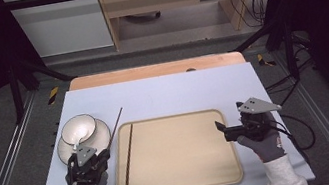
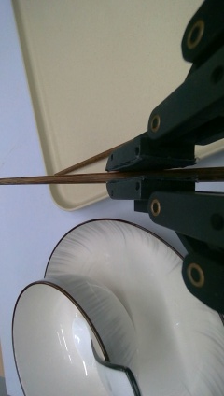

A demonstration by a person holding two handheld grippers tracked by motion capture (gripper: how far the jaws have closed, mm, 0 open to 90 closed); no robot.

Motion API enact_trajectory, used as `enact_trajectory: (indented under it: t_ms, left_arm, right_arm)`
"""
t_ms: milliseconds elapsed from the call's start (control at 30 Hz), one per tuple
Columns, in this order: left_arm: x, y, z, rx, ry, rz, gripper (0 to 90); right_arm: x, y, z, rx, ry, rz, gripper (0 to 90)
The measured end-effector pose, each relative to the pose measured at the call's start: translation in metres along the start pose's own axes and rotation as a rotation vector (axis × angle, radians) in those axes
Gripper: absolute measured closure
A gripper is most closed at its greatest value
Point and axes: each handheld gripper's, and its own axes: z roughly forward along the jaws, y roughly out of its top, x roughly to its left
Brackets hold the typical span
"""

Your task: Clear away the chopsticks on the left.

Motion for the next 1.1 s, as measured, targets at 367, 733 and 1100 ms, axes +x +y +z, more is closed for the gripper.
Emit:
enact_trajectory:
  t_ms: [367,733,1100]
  left_arm:
    - [-0.019,0.002,0.000,-0.024,0.031,-0.054,84.7]
    - [-0.048,0.004,0.006,-0.051,0.005,-0.079,84.7]
    - [-0.069,-0.011,0.018,-0.056,0.005,-0.106,84.7]
  right_arm:
    - [0.000,0.001,-0.001,-0.007,0.003,0.005,4.9]
    - [0.000,0.001,-0.002,-0.009,0.013,0.007,5.0]
    - [0.003,0.000,0.002,0.002,0.017,-0.003,5.1]
